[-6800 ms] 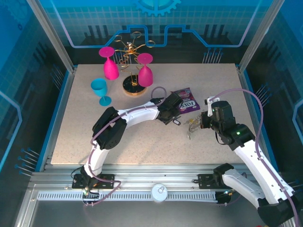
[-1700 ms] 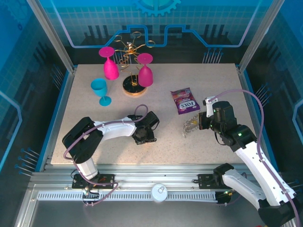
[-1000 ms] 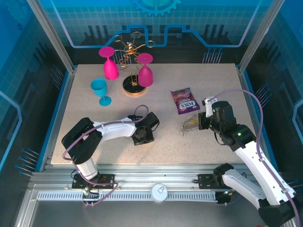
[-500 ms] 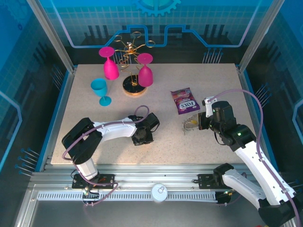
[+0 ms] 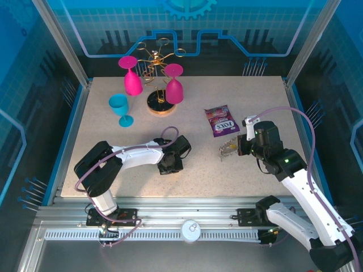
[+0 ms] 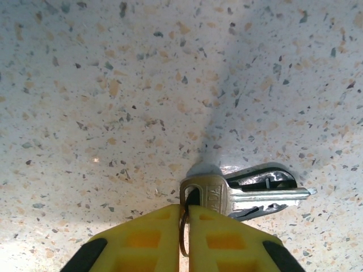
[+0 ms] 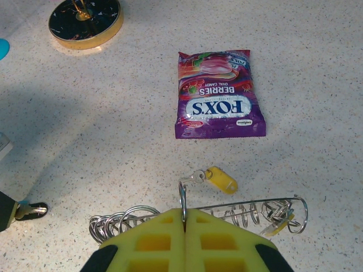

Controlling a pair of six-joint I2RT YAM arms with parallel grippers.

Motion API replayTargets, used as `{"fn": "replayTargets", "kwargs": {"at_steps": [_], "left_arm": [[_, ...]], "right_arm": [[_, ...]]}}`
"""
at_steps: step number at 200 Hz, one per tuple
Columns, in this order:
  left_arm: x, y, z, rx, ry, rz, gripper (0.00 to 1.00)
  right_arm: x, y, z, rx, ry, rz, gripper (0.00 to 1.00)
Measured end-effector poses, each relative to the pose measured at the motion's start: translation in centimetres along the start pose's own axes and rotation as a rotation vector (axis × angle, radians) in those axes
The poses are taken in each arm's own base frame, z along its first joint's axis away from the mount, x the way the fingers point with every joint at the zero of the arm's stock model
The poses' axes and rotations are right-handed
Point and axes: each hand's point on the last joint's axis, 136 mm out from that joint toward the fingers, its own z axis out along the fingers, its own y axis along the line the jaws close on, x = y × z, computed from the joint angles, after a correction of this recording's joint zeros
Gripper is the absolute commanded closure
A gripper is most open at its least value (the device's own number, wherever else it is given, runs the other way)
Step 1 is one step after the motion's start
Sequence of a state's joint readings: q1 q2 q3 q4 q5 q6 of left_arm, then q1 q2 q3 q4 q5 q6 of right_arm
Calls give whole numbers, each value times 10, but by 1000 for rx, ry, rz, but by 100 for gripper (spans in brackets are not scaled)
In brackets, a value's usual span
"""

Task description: Put the keys on the keyring

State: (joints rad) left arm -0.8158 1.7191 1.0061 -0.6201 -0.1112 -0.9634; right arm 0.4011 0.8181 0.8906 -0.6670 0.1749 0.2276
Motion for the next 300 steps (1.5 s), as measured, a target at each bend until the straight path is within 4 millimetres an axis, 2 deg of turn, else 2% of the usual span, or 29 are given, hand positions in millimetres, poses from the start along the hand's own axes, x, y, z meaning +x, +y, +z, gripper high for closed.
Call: {"fn": "replayTargets", "kwargs": {"at_steps": [44,69,98,125,155,180,211,229,274,300], "left_arm": [[-1,-1,-5,4,-8,1,99],[-5,-3,-17,11,-37,6,100],[-17,-13,-45,70,-115,57,100],[-31,-26,-87,192,-240,177,100],[-38,-42,-142,371,-428,399,100],[-39,-44,-169,445,-580,579,100],[-39,-34,-173,453,-694,753,100],[-40,-25,-172,452,-726,822,100],[-52,3,-182,530,-817,878,100],[-41,-1,-196,611,-882,994,100]], "right_arm": [[0,0,0,0,0,0,100],[0,0,0,0,0,0,100],[1,2,0,-8,4,-2,100],[3,13,1,-56,15,-28,100],[7,37,7,-151,42,-98,100],[11,71,14,-265,65,-205,100],[17,112,23,-422,84,-329,100],[19,130,30,-504,87,-376,100],[28,163,48,-682,94,-470,100],[23,178,44,-781,29,-542,100]]}}
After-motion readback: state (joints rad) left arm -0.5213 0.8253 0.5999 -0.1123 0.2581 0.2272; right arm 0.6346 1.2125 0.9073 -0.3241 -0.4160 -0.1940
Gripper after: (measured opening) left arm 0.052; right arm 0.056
